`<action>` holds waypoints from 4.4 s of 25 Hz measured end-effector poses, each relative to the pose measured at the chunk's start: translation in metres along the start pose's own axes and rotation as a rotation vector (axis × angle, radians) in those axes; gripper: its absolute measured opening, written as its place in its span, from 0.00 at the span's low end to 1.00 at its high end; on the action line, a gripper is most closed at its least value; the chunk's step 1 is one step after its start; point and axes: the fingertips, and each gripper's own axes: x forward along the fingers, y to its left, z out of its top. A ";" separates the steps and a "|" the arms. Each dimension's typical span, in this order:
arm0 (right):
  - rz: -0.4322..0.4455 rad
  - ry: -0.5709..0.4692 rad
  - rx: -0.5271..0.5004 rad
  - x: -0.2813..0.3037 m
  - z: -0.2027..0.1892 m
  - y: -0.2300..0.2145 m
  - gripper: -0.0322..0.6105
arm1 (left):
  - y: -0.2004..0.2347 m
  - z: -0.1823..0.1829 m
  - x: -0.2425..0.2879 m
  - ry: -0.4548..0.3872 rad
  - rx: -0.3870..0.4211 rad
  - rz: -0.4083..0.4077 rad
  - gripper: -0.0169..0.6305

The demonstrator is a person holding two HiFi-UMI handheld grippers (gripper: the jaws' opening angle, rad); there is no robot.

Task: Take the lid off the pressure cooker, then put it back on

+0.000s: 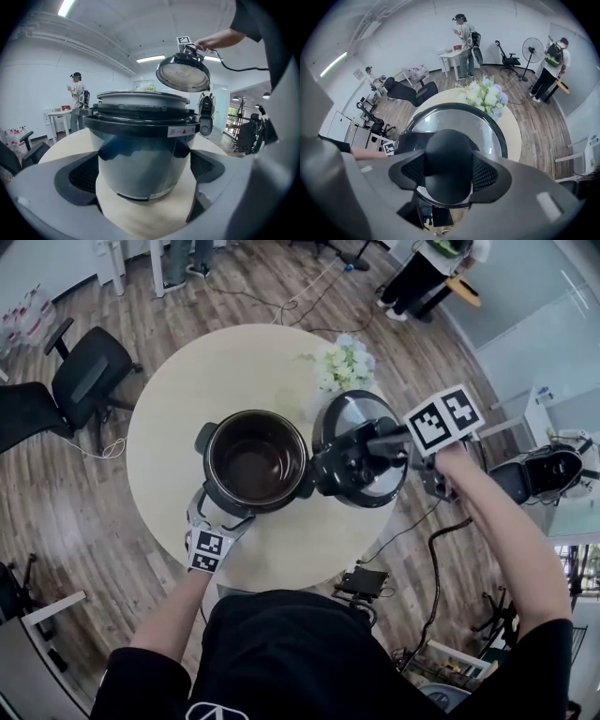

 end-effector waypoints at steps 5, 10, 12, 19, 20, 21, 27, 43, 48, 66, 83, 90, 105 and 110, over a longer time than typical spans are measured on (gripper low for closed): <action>0.016 0.009 -0.081 0.002 0.054 0.042 0.49 | -0.001 0.004 0.001 0.000 0.000 -0.001 0.94; 0.040 0.058 -0.147 0.037 0.084 0.089 0.49 | -0.003 0.002 0.001 0.004 -0.001 -0.002 0.94; 0.041 0.076 -0.176 0.055 0.095 0.107 0.49 | -0.001 0.001 0.001 0.004 0.000 -0.001 0.94; 0.018 0.113 -0.242 0.105 0.121 0.151 0.49 | -0.001 0.000 0.000 0.010 -0.002 -0.003 0.94; 0.009 0.122 -0.251 0.113 0.123 0.153 0.49 | -0.002 0.000 0.000 0.011 -0.002 -0.003 0.94; 0.000 0.130 -0.259 0.120 0.124 0.155 0.49 | -0.002 0.001 0.000 0.012 -0.002 -0.003 0.94; -0.046 0.164 -0.260 0.158 0.122 0.156 0.49 | -0.001 0.000 0.001 0.009 -0.004 -0.005 0.94; -0.067 0.189 -0.214 0.181 0.098 0.161 0.49 | 0.000 -0.001 0.000 -0.002 -0.011 -0.010 0.94; -0.088 0.174 -0.194 0.186 0.097 0.163 0.49 | 0.000 -0.001 0.001 -0.007 -0.013 -0.011 0.94; -0.200 -0.050 -0.157 0.188 0.085 0.162 0.50 | -0.002 0.002 0.000 -0.015 -0.019 -0.010 0.94; -0.150 0.031 -0.220 0.193 0.087 0.160 0.50 | 0.000 -0.005 0.005 -0.025 -0.017 -0.016 0.94; -0.137 0.039 -0.324 0.193 0.087 0.163 0.50 | 0.001 -0.005 0.006 -0.019 -0.019 -0.028 0.94; -0.017 0.108 -0.812 0.194 0.080 0.178 0.50 | 0.002 -0.005 0.005 -0.020 -0.016 -0.032 0.94; -0.011 0.106 -0.814 0.197 0.080 0.176 0.50 | 0.001 -0.007 0.007 -0.014 -0.018 -0.027 0.94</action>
